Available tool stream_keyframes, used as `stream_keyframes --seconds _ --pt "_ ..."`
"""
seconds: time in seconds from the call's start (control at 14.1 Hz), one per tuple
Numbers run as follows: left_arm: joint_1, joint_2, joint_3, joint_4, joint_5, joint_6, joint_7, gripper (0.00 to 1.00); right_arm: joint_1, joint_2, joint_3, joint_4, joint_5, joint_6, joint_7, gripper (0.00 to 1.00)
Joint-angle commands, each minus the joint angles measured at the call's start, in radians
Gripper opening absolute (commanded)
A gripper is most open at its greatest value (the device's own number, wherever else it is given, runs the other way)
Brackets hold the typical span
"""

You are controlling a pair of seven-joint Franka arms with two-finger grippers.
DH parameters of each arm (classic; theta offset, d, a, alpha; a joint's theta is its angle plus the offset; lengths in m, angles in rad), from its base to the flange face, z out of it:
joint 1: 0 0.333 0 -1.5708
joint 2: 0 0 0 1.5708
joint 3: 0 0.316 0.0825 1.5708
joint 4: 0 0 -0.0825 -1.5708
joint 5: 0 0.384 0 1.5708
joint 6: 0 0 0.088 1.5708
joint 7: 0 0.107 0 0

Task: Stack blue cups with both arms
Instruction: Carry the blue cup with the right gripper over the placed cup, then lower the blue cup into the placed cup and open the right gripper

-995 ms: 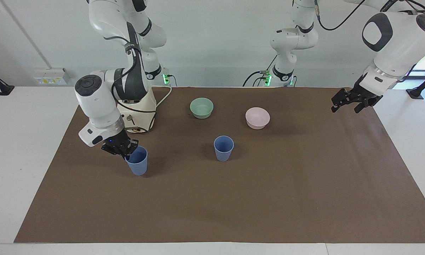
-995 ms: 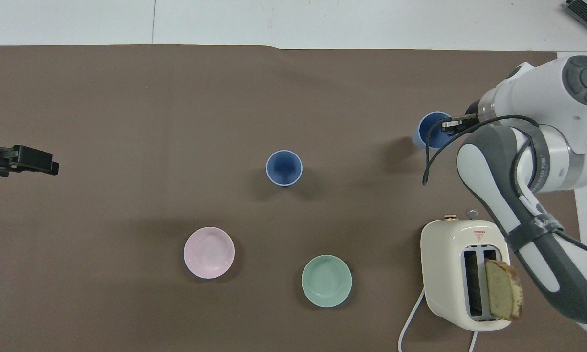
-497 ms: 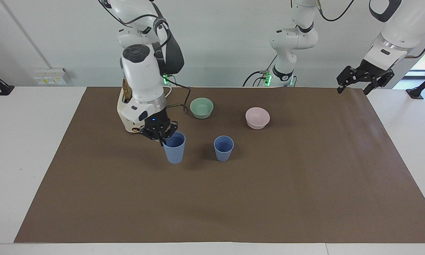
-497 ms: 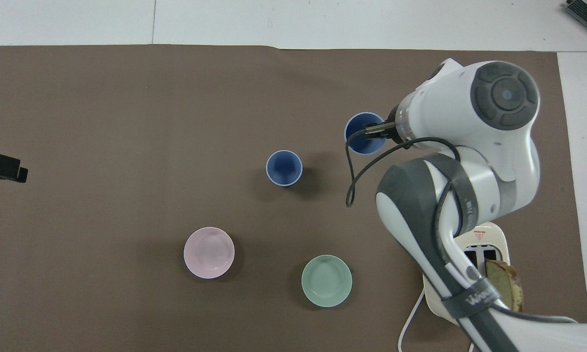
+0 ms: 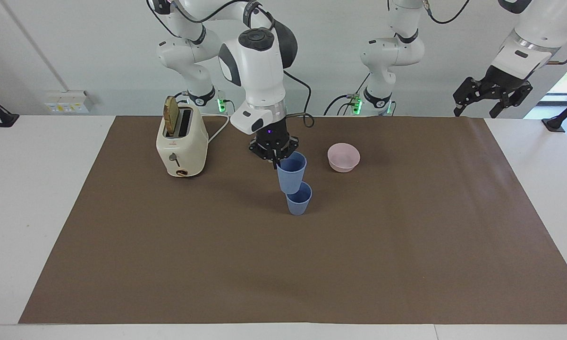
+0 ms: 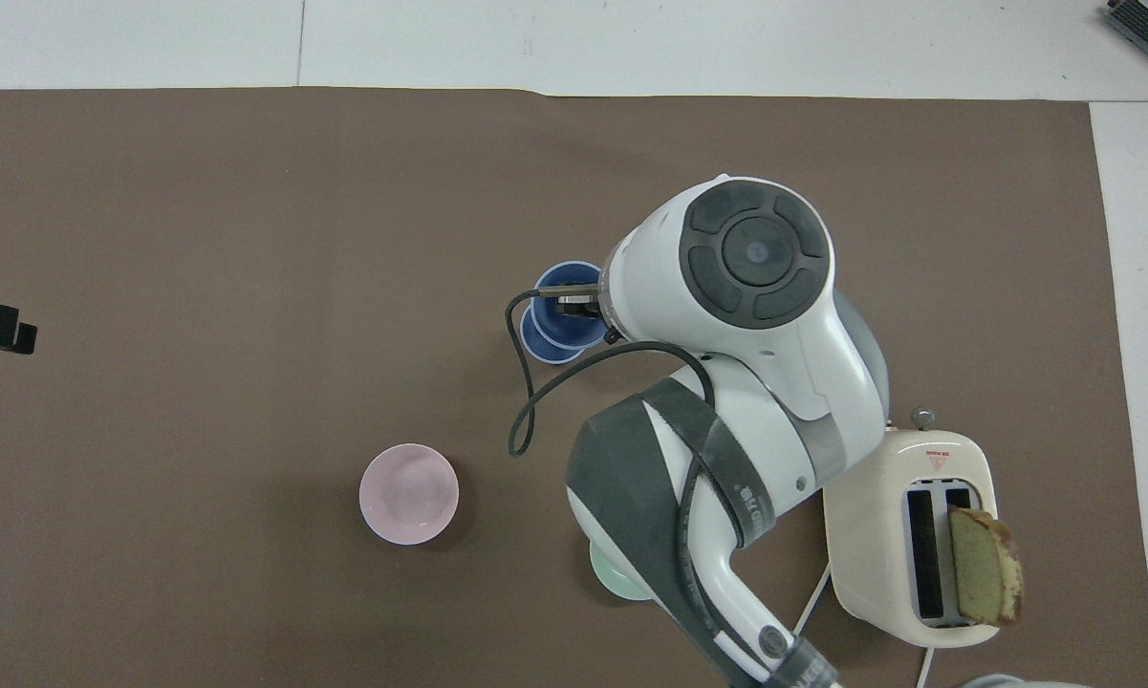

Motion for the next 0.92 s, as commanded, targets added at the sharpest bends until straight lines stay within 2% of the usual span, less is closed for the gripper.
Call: stream_keyframes --seconds 0.0,0.43,0.85 --pt "-0.006 -0.018 0.005 -0.019 -0.009 0.007 -0.015 1.0 0.009 0.053 -0.005 0.044 0.033 -0.001 0.038 0.0" --pt "-0.007 -0.016 0.007 -0.014 -0.008 -0.006 -0.008 1.0 0.009 0.053 -0.005 0.023 0.087 0.0 0.038 0.0" --pt "-0.001 -0.017 0.014 -0.013 -0.006 -0.006 -0.008 1.0 0.009 0.061 -0.005 -0.015 0.072 0.011 0.021 0.0"
